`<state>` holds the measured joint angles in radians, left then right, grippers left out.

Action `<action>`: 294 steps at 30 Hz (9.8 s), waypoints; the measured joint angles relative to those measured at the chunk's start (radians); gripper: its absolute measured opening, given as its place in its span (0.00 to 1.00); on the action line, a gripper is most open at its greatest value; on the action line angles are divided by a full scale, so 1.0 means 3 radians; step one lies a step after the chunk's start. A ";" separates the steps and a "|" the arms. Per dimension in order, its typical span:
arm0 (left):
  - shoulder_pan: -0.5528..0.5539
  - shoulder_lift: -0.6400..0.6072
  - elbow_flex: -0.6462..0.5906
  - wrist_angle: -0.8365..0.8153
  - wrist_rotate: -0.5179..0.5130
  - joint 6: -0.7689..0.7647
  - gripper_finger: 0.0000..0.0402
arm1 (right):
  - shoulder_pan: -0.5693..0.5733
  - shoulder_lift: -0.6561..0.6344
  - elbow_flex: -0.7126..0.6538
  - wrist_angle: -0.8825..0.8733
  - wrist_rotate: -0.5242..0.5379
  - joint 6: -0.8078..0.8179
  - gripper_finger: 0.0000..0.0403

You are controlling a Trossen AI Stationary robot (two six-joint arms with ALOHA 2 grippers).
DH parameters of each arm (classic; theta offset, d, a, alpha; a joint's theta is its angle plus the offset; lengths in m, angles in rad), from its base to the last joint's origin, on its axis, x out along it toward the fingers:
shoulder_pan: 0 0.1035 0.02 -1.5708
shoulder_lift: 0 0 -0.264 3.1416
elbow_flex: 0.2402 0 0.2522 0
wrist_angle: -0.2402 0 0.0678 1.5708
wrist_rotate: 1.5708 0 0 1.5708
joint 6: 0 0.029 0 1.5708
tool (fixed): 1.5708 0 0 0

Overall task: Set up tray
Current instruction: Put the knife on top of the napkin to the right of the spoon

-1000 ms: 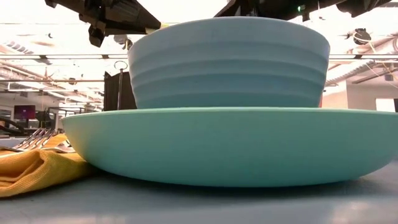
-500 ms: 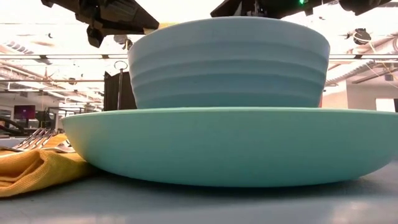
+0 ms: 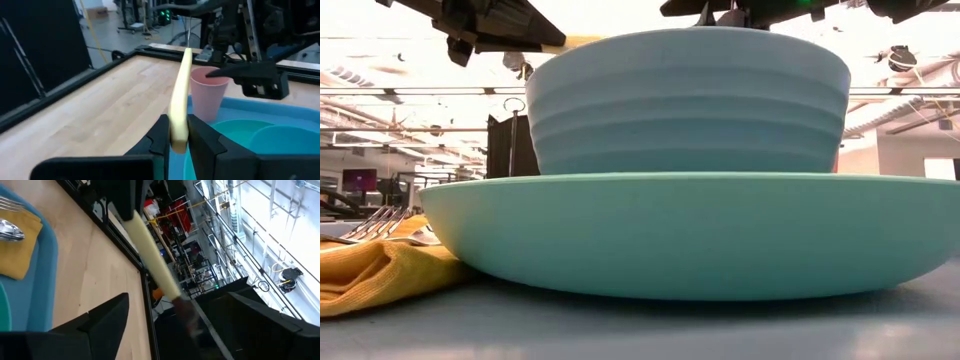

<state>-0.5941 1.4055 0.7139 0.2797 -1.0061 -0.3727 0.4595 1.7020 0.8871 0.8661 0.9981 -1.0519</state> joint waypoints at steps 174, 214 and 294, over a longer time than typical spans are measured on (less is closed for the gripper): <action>-0.1635 0.2183 0.1038 0.0614 -0.1883 -0.2689 0.12 | 0.0012 -0.0559 -0.0542 0.0017 -0.2203 0.5431 0.52; -0.1403 0.2183 0.1036 0.0650 -0.1612 -0.2615 0.12 | -0.0093 -0.0559 -0.0540 0.0028 -0.2228 0.5168 0.01; -0.2246 0.2183 0.1035 0.1000 -0.1006 -0.2356 0.33 | -0.1494 0.0721 0.2014 -0.2700 -0.5170 0.5235 0.00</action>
<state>-1.2680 2.0605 1.0245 0.5797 -1.3079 -1.0795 0.0112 1.9181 1.4914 0.0560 -0.5528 0.5185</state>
